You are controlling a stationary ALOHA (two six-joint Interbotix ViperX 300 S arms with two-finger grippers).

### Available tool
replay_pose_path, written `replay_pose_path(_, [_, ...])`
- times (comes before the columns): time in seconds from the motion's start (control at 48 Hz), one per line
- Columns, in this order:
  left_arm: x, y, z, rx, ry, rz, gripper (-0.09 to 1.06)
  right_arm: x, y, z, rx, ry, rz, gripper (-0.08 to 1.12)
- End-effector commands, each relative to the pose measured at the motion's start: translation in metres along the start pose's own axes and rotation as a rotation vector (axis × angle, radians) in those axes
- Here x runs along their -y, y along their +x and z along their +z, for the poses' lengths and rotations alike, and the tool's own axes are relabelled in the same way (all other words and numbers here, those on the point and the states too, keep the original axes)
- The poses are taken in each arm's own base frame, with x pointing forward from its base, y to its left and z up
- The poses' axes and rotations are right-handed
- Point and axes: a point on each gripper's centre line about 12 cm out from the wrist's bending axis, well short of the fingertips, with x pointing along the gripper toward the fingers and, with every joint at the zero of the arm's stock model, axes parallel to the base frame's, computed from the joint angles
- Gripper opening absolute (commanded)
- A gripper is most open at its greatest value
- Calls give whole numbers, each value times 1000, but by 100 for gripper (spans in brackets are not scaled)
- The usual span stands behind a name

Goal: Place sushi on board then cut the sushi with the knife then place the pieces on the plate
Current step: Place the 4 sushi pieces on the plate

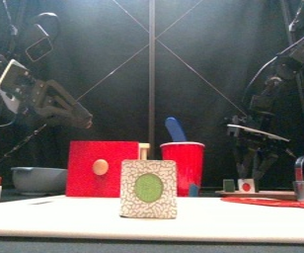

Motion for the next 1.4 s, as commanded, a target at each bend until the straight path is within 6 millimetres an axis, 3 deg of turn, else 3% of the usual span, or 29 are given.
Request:
replay_pose_path(0.021, [4, 4, 6, 12, -11, -7, 83, -3, -9, 9, 28, 2, 11, 79])
replay_pose_path(0.146, [6, 5, 5, -1, -16, -16, 83, -3, -20, 6, 29, -9, 6, 79])
replay_pose_path(0.292, [7, 6, 6, -3, -18, -18, 83, -24, -39, -12, 31, -115, 63, 79])
replay_pose_path(0.479, [7, 8, 11, 9, -24, -14, 83, -70, -62, -58, 15, -338, 209, 79])
replay_pose_path(0.667, [8, 11, 18, 31, -35, -11, 83, -130, -88, -120, 1, -613, 414, 79])
replay_pose_path(0.771, [9, 12, 22, 43, -41, -10, 83, -162, -96, -143, -5, -701, 490, 79])
replay_pose_path(1.062, [9, 16, 27, 59, -49, -1, 83, -241, -82, -176, -16, -846, 501, 79])
replay_pose_path(1.208, [6, 15, 26, 54, -45, 5, 83, -266, -76, -181, -7, -887, 515, 79])
replay_pose_path(1.396, [4, 14, 24, 49, -44, 11, 83, -281, -60, -184, -5, -926, 504, 79])
